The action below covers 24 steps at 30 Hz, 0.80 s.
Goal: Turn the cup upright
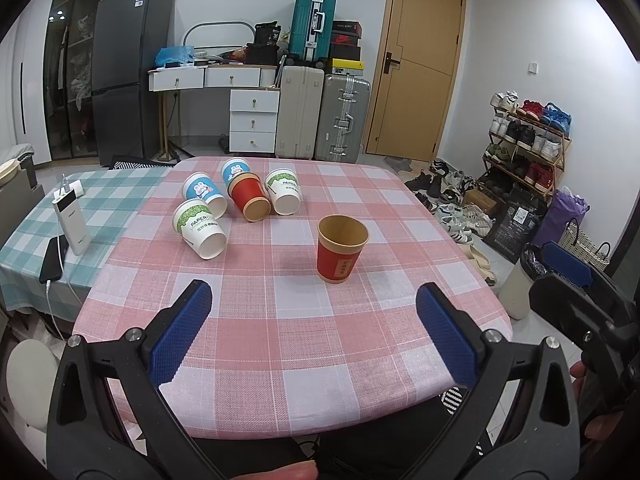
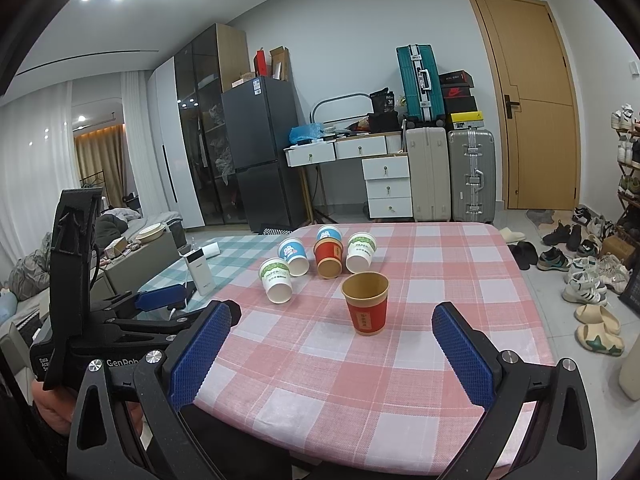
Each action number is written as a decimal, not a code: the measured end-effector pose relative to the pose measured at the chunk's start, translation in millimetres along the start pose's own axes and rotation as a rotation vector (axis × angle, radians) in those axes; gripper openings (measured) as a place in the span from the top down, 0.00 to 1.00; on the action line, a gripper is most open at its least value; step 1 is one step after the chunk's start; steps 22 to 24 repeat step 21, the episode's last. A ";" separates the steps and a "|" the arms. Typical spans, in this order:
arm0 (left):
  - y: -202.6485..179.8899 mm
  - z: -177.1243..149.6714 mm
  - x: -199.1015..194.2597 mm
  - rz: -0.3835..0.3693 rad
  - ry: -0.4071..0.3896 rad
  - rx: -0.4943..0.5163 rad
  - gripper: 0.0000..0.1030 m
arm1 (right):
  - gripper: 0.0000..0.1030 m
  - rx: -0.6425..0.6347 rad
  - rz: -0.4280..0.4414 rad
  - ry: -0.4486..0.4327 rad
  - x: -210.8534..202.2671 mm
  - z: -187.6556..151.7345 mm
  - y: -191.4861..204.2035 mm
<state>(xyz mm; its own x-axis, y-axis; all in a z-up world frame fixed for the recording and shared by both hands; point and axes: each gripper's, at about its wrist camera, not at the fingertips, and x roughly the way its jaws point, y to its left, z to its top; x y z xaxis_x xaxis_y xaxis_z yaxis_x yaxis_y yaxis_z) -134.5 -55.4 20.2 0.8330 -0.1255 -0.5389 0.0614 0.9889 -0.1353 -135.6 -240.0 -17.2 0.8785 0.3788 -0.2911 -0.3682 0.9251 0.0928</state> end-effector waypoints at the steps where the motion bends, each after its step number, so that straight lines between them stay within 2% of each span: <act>1: 0.1 -0.2 -0.3 0.001 -0.001 0.000 0.01 | 0.00 0.000 0.001 0.000 0.1 0.0 -0.1; 24: -2.5 0.7 0.0 -0.011 -0.017 0.005 0.01 | 0.00 0.011 0.018 0.026 11.8 -4.0 3.1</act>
